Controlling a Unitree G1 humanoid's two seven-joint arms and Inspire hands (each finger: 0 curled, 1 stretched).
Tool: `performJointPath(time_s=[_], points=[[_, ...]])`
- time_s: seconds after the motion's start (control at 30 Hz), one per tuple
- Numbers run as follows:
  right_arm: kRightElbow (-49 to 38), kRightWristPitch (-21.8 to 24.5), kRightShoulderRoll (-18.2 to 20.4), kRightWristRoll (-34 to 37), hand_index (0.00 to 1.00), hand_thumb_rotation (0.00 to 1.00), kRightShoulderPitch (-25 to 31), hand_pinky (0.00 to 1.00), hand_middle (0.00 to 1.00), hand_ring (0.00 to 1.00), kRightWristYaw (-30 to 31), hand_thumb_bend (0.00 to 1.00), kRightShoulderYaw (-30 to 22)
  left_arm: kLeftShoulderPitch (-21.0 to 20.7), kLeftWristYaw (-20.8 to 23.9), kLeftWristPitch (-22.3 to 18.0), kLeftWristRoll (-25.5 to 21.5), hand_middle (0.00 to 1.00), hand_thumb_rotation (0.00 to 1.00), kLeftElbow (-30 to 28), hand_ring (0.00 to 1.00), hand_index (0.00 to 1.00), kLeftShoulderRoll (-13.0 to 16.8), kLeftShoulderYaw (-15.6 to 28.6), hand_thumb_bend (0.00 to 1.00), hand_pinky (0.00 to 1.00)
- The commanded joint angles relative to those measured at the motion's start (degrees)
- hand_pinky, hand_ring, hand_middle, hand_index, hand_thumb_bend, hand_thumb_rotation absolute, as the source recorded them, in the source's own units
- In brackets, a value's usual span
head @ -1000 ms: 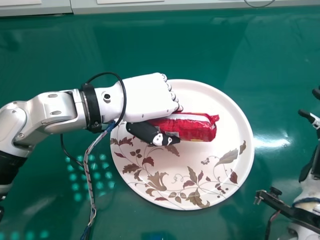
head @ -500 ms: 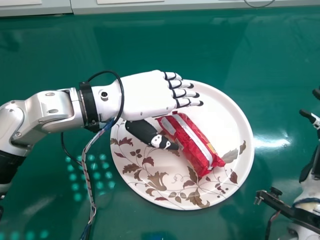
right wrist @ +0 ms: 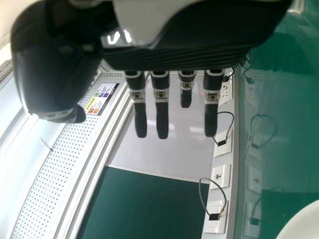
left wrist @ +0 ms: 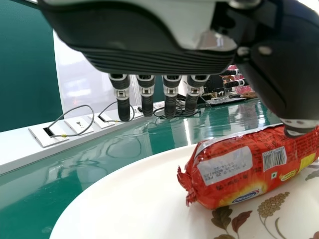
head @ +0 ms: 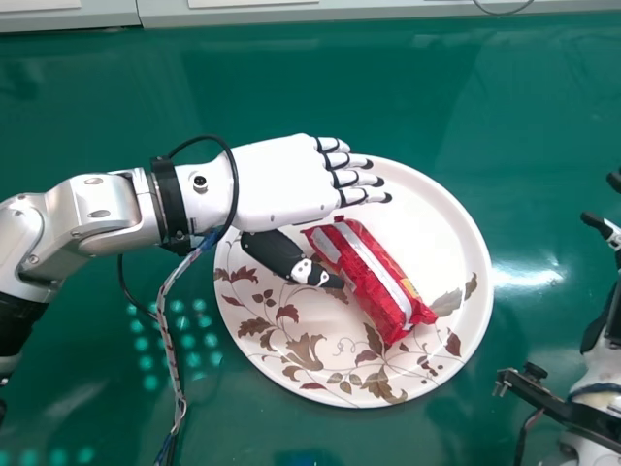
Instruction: Pick up biscuit and place it in the plate
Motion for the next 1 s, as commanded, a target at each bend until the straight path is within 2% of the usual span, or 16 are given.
performJointPath(time_s=[0.0,0.23,0.37,0.47,0.67,0.77,0.83,0.97], points=[[0.4,-0.1,1.0,0.0,0.78,0.38,0.1,0.68,0.78,0.77,-0.3,0.64,-0.5,0.0,0.6,-0.4,-0.1,1.00,1.00,-0.7,1.00,1.00,0.5,1.1,0.89,0.90],[0.4,-0.2,1.1,0.5,0.78,0.38,0.2,0.69,0.79,0.78,-0.1,0.64,-0.3,1.0,4.0,-0.4,-2.4,1.00,0.99,-0.1,0.99,1.00,0.1,3.8,0.77,0.88],[0.5,-0.6,1.1,0.5,0.77,0.37,0.4,0.68,0.78,0.78,-0.2,0.65,-0.3,1.4,3.0,-0.5,-6.8,1.00,0.99,0.5,0.97,1.00,1.1,5.5,0.74,0.83],[0.4,-0.3,1.3,-0.1,0.77,0.38,0.6,0.68,0.78,0.77,-0.4,0.65,-0.1,2.2,2.9,-1.3,-10.0,1.00,0.97,1.6,0.97,1.00,2.4,7.0,0.72,0.85],[0.4,-0.3,1.3,-0.8,0.78,0.40,1.1,0.68,0.79,0.78,-0.6,0.65,0.1,6.2,7.2,-4.6,-13.5,0.98,0.93,4.5,0.93,1.00,3.4,11.4,0.67,0.78],[0.4,-0.2,1.3,-0.9,0.78,0.40,1.2,0.68,0.79,0.78,-0.5,0.65,0.3,9.0,7.4,-4.4,-15.6,0.98,0.93,4.5,0.94,1.00,4.0,13.7,0.65,0.80],[0.6,-0.3,1.2,-0.9,0.78,0.40,1.1,0.68,0.79,0.78,-0.3,0.65,0.3,10.8,6.8,-3.9,-17.9,0.98,0.93,4.1,0.94,1.00,4.5,15.1,0.60,0.82],[0.7,-0.2,1.1,-1.4,0.79,0.41,1.1,0.66,0.80,0.78,-0.3,0.64,0.4,15.4,6.2,-1.5,-23.1,0.96,0.79,3.3,0.91,0.97,4.6,18.2,0.40,0.80]])
